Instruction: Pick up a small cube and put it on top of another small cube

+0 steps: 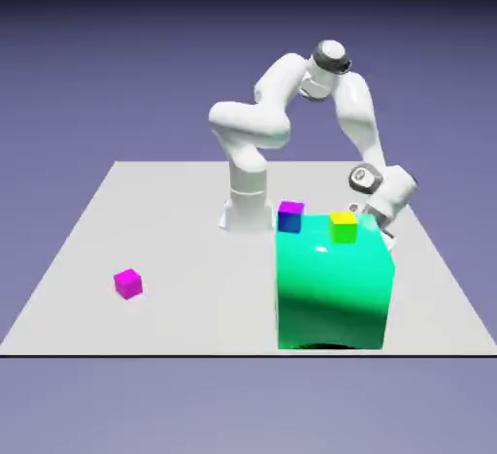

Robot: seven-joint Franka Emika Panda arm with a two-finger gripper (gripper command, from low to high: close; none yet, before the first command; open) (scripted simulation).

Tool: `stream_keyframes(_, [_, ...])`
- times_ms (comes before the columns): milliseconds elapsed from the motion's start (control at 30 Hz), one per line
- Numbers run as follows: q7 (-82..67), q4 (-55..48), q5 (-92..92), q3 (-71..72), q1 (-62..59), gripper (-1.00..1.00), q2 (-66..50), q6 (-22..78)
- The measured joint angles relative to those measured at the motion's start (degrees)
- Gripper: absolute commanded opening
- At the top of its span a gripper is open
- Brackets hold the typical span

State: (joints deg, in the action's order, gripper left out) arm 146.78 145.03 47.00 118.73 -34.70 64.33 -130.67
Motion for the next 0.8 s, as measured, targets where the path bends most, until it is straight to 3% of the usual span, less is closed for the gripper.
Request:
stream_keyframes(167, [2.85, -0.71, -7.66, -10.37, 7.03, -1.0, -2.89, 8.24])
stream_keyframes(600, [-29.33, -0.31, -24.44, -35.67, 11.12, -1.0, -9.79, 7.69])
stream_keyframes(800, [-33.81, -3.32, -24.28, -44.16, -0.38, -1.0, -2.72, 15.54])
